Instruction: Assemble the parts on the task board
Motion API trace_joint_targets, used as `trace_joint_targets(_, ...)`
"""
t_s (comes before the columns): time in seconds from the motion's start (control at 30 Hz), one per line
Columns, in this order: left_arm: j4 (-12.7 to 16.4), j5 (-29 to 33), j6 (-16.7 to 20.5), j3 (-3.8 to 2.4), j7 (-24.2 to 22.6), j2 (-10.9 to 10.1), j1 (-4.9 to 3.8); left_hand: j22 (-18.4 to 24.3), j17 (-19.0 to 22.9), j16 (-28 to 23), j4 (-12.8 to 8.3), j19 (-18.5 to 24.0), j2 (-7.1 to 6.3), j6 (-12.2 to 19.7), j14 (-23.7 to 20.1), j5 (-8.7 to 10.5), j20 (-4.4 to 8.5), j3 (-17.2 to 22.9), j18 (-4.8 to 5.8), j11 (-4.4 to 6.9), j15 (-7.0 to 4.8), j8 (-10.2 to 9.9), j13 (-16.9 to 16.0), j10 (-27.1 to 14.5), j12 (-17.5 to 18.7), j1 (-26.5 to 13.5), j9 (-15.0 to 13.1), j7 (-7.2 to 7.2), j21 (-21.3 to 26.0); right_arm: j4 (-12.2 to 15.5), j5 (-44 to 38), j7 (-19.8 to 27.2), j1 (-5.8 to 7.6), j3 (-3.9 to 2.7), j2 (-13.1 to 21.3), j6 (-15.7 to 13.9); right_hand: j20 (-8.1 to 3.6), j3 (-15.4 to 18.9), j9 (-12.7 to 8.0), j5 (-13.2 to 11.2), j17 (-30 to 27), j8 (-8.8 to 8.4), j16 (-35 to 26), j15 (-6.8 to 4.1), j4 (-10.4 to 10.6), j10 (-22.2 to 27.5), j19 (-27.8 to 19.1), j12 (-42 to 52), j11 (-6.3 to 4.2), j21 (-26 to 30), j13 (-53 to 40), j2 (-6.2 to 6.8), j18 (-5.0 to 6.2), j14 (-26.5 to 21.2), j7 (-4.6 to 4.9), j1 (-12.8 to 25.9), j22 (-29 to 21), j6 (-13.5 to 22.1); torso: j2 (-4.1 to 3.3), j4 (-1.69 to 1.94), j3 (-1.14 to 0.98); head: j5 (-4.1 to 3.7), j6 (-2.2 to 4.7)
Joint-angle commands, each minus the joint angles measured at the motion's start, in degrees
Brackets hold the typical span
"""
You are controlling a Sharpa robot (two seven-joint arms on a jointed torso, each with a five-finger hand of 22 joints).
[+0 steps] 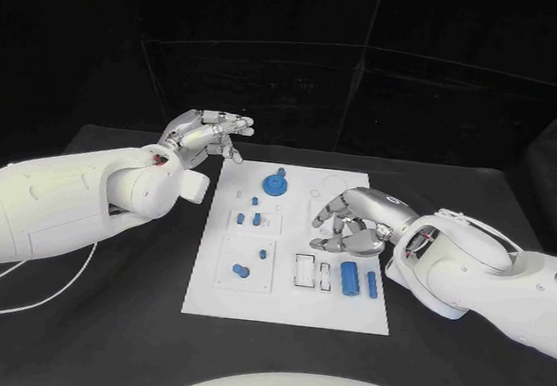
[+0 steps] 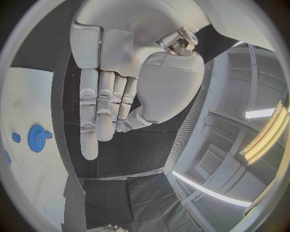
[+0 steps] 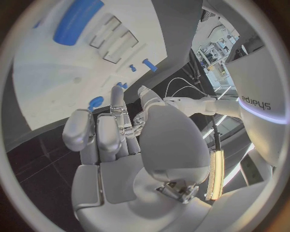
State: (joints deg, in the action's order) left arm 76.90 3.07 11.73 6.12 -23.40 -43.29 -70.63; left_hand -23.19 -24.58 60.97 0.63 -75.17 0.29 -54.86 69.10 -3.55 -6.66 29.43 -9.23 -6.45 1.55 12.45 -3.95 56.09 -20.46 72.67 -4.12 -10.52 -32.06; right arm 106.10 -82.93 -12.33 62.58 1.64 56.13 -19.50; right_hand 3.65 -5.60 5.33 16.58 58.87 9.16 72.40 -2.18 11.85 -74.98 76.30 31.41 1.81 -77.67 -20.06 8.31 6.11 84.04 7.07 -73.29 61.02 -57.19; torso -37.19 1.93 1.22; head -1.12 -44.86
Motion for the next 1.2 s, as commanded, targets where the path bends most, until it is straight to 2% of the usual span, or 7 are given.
trace_joint_targets(0.03, 0.57, -0.17, -0.18, 0.0, -0.39, -0.14, -0.09, 0.06, 0.05, 0.25, 0.03, 0.42, -0.59, 0.41, -0.37, -0.1, -0.05, 0.28, -1.14, -0.12, -0.19, 0.23, 0.07, -0.34, -0.36, 0.06, -0.05, -0.16, 0.38, 0.3, 6.77, -7.44, 0.21, 0.06, 1.89, 0.29, -0.23, 2.8, 0.43, 0.02, 2.31, 2.11, 1.69, -0.48, 1.57, 1.46, 0.9, 10.98, -0.3, -1.07, -12.21, -0.88, -0.92, 1.99, -0.71, -0.04, 1.85, 0.23, 0.15, -0.71, 0.14, -1.04, 0.33)
trace_joint_targets(0.23, 1.14, -0.17, -0.22, 0.12, -0.48, -0.46, -0.08, 0.06, 0.05, 0.25, 0.03, 0.42, -0.59, 0.41, -0.37, -0.1, -0.05, 0.28, -1.14, -0.12, -0.19, 0.23, 0.07, -0.34, -0.36, 0.06, -0.05, -0.16, 0.38, 1.24, 3.75, -13.61, -0.96, 0.16, 5.27, 0.93, -0.28, 7.67, 1.64, -0.31, 4.5, 6.55, 3.35, -0.74, 4.54, 1.98, 1.32, 22.98, -0.58, -1.85, -27.05, -2.82, -1.07, 2.15, -1.07, 0.09, 3.21, 0.56, 0.32, -1.35, 0.02, -2.01, 0.2)
trace_joint_targets(0.33, 1.29, -0.17, -0.25, 0.17, -0.48, -0.57, -0.08, 0.06, 0.07, 0.27, -0.02, 0.41, -0.67, 0.4, -0.37, -0.09, -0.04, 0.35, -1.14, -0.12, -0.19, 0.32, 0.06, -0.32, -0.43, 0.01, -0.06, -0.16, 0.38, 1.76, 0.2, -15.92, -1.85, 0.22, 6.23, 1.68, -0.37, 9.48, 2.13, -1.0, 6.99, 7.95, 4.92, -0.91, 4.7, -0.31, 2.24, 28.49, -0.77, -2.6, -33.77, -3.26, -1.42, 2.56, -1.36, 1.51, 4.93, 0.43, 0.36, -1.14, 0.08, -2.62, 0.17)
trace_joint_targets(0.47, 1.38, -0.17, -0.25, 0.21, -0.51, -0.63, -0.08, 0.06, 0.07, 0.27, -0.02, 0.41, -0.67, 0.4, -0.37, -0.09, -0.04, 0.35, -1.14, -0.12, -0.19, 0.32, 0.06, -0.32, -0.43, 0.01, -0.06, -0.16, 0.38, 2.1, -1.93, -18.07, -2.71, 0.29, 6.73, 2.46, -0.46, 11.52, 2.7, -0.85, 9.07, 9.48, 6.26, -1.09, 4.77, -1.66, 3.09, 32.44, -0.93, -3.32, -39.0, -3.78, -1.75, 2.79, -1.53, 2.33, 6.58, 0.8, 0.32, -1.03, 0.09, -2.81, 0.18)
trace_joint_targets(0.63, 1.43, -0.17, -0.28, 0.26, -0.5, -0.69, -0.08, 0.06, 0.07, 0.27, -0.02, 0.41, -0.67, 0.4, -0.37, -0.09, -0.04, 0.35, -1.14, -0.12, -0.19, 0.32, 0.06, -0.32, -0.43, 0.01, -0.06, -0.16, 0.38, 2.43, -3.01, -20.11, -3.36, 0.46, 7.02, 3.63, -0.51, 13.43, 3.13, -0.43, 10.04, 10.55, 6.92, -1.02, 4.86, -1.98, 3.4, 33.95, -0.92, -3.63, -41.41, -3.87, -1.86, 2.84, -1.56, 3.73, 7.28, 1.43, 0.22, -1.09, 0.06, -2.93, 0.07)
trace_joint_targets(0.87, 1.42, -0.17, -0.32, 0.31, -0.54, -0.71, -0.07, 0.06, 0.07, 0.27, -0.02, 0.41, -0.67, 0.4, -0.37, -0.09, -0.04, 0.35, -1.14, -0.12, -0.19, 0.32, 0.06, -0.32, -0.43, 0.01, -0.06, -0.16, 0.38, 2.82, -3.38, -20.81, -4.02, 1.38, 6.52, 4.35, -0.46, 14.75, 3.44, -0.4, 10.29, 11.34, 7.12, -0.98, 4.96, -1.9, 3.41, 34.35, -0.88, -3.67, -42.46, -3.8, -1.87, 2.8, -1.54, 5.28, 7.38, 1.93, 0.18, -1.16, 0.1, -3.01, -0.09)
trace_joint_targets(1.2, 1.19, -0.17, -0.39, 0.33, -0.52, -0.69, -0.07, 0.06, 0.07, 0.27, -0.02, 0.41, -0.67, 0.4, -0.37, -0.09, -0.04, 0.35, -1.14, -0.12, -0.19, 0.32, 0.06, -0.32, -0.43, 0.01, -0.06, -0.16, 0.38, 1.27, -3.06, -20.52, -6.2, 1.6, 4.42, 4.86, -0.45, 15.06, 3.63, -0.15, 10.83, 11.83, 7.43, -0.99, 4.92, -2.44, 3.55, 35.43, -0.92, -3.8, -43.9, -3.93, -1.93, 2.86, -1.6, 5.64, 7.71, 1.95, 0.24, -1.04, 0.08, -3.09, -0.34)
